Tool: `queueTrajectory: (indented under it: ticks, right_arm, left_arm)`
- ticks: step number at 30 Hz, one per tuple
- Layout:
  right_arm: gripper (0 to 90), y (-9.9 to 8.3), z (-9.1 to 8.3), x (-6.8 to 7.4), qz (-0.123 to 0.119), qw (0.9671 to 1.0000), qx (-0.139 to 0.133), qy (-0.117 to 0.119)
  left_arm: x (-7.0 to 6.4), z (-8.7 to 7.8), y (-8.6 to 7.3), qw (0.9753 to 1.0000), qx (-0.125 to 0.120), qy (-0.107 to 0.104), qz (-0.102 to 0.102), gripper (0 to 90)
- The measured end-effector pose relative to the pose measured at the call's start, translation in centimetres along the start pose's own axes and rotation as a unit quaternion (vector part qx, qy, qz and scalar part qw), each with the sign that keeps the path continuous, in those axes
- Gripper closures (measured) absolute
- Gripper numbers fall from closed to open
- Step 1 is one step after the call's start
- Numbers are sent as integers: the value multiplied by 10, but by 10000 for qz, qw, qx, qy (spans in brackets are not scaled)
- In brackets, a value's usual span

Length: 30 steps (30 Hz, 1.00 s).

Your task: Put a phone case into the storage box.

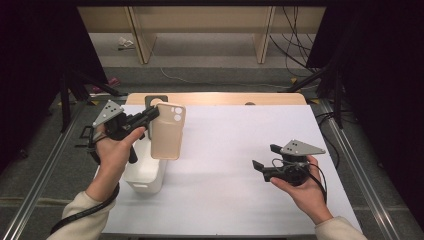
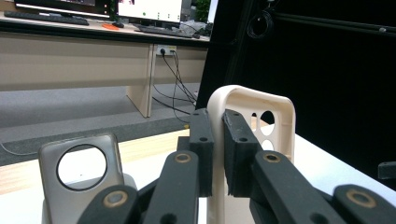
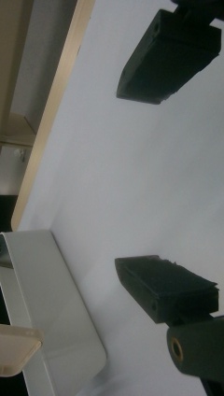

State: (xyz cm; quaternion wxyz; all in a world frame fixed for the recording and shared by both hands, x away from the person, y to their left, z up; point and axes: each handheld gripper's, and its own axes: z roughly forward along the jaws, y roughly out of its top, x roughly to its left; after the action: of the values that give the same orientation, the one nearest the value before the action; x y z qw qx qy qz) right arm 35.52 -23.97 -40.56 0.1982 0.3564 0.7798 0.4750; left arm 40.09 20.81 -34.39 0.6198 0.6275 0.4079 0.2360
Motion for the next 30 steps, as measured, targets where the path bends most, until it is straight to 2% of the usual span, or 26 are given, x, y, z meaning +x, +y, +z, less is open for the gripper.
queueTrajectory:
  ticks: [30]
  right_arm:
    - [163, -2, -3, -4, 110, 9999, -34, -25]
  left_arm:
    - [22, -9, 12, 9998, -135, 124, -25, 829]
